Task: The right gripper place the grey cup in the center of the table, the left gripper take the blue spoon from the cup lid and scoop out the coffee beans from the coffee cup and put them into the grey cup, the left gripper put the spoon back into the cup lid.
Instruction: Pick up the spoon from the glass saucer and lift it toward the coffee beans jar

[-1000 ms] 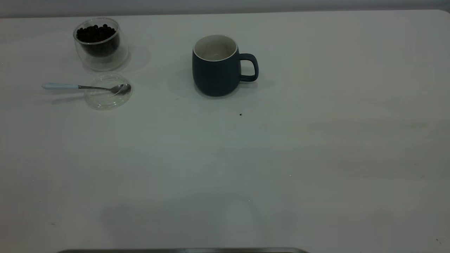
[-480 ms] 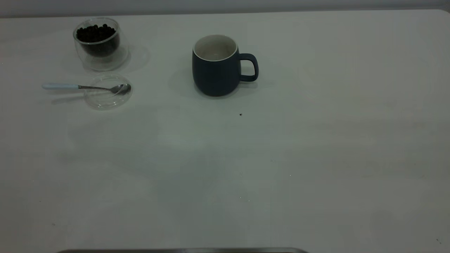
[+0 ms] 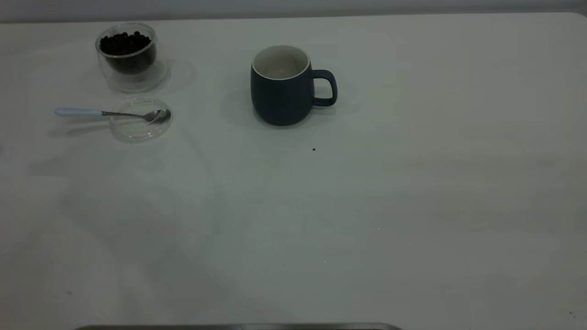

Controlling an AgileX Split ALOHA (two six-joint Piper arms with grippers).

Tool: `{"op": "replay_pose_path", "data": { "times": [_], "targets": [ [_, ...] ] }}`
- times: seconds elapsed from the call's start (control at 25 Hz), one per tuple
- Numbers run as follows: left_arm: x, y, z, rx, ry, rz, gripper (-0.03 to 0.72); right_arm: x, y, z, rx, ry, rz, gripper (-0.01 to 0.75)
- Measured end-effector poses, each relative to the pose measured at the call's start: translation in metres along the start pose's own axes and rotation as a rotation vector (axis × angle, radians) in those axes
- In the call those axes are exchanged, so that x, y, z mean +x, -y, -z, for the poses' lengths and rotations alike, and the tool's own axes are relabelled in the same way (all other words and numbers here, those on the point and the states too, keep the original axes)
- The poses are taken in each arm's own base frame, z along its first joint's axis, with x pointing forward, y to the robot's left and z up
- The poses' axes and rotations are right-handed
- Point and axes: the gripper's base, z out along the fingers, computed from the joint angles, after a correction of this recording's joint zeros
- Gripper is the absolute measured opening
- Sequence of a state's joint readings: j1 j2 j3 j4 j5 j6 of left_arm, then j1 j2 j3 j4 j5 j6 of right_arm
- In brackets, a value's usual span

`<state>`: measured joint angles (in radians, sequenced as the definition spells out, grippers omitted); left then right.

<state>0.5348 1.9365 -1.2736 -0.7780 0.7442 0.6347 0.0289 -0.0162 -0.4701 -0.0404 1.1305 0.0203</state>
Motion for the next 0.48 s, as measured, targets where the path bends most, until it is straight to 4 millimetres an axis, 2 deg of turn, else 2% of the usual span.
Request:
{"op": "replay_pose_path", "data": {
  "times": [0.16,0.24,0.4,0.48],
  "targets": [
    [0.006,-0.019,-0.042,0.084,-0.048,-0.004,0.267,0.0,0.0,0.0,0.0,0.0,0.0,0.458],
    [0.012,-0.029,-0.059,0.098,-0.08,-0.046,0.332,0.0,0.0,0.0,0.0,0.0,0.0,0.458],
    [0.017,-0.044,-0.081,0.083,-0.089,-0.114,0.467,0.0,0.0,0.0,0.0,0.0,0.0,0.458],
    [0.017,-0.051,-0.089,0.059,-0.057,-0.116,0.502,0.0,0.0,0.0,0.0,0.0,0.0,0.458]
  ]
}}
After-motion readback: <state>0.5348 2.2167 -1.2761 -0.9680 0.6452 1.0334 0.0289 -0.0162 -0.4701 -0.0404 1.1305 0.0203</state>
